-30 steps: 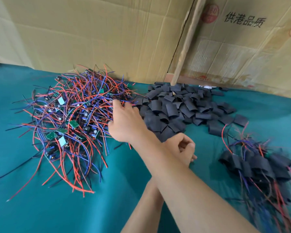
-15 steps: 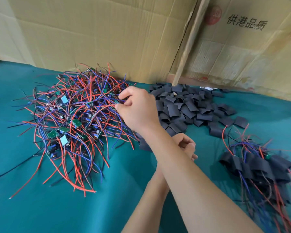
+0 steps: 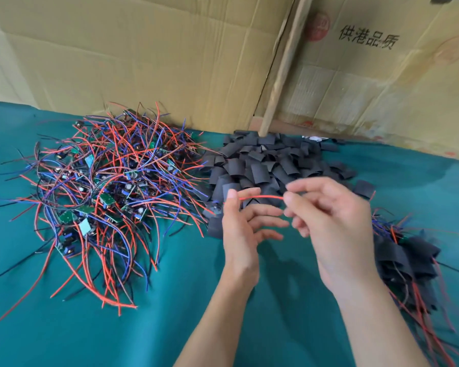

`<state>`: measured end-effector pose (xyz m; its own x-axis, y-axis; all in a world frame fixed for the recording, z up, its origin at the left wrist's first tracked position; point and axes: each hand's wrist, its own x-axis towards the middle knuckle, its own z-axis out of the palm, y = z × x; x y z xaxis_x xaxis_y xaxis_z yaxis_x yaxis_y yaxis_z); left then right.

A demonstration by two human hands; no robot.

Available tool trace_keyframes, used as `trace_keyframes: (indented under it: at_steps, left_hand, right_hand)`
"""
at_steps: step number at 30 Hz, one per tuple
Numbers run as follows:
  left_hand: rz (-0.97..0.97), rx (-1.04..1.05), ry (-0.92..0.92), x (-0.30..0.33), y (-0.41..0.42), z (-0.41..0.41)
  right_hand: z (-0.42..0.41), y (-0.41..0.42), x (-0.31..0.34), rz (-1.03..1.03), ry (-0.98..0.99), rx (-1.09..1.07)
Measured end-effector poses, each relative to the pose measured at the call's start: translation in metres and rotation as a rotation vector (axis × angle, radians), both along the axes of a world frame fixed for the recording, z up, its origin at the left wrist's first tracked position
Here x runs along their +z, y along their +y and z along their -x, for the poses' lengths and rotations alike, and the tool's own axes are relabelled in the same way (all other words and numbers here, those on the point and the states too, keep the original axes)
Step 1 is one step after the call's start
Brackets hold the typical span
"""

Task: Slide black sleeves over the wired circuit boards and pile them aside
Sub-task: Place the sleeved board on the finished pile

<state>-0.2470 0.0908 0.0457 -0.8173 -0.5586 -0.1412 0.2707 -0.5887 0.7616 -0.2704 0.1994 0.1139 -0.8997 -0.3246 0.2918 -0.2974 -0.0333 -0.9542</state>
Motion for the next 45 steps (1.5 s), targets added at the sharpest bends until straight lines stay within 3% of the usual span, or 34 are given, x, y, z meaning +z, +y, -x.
trace_keyframes:
  at_steps: [6,9,13,17,19,22,24,28,36,41,45]
  left_hand:
    - [0.101,0.144,-0.097,-0.001,0.008,0.003]
    - [0.181,0.099,-0.075,-0.004,0.011,0.001]
    - [0.376,0.035,-0.113,-0.007,0.014,-0.001]
    - [0.416,0.003,-0.132,-0.007,0.014,-0.001]
    - [0.393,0.008,-0.138,-0.006,0.013,-0.001]
    - [0.478,-0.003,-0.172,-0.008,0.013,-0.001]
    - [0.54,-0.021,-0.163,-0.01,0.015,-0.002]
    - [0.644,-0.028,-0.196,-0.011,0.016,0.0]
    - [0.612,-0.032,-0.193,-0.013,0.017,0.002]
    - [0.679,-0.027,-0.185,-0.015,0.017,0.002]
    - [0.742,-0.002,-0.19,-0.017,0.014,0.001]
  right_hand:
    - [-0.025,0.059,-0.026,-0.041,-0.139,0.059]
    - [-0.027,0.078,-0.028,-0.293,-0.173,0.213]
    - [-0.011,0.083,-0.015,-0.721,-0.278,0.593]
    - [0.02,0.071,-0.002,-0.966,-0.261,0.67]
    - [0.038,0.056,-0.003,-0.877,-0.213,0.472]
    - [0.064,0.019,-0.021,-0.745,0.008,-0.003]
    - [0.065,-0.01,-0.036,-0.774,0.052,-0.102]
    - [0.069,-0.033,-0.056,-0.625,-0.063,-0.239]
    - [0.059,0.002,-0.054,-0.469,0.078,-0.367]
    - [0.029,0.018,-0.05,-0.497,0.228,-0.125]
    - [0.025,0.015,-0.048,-0.394,0.094,0.012]
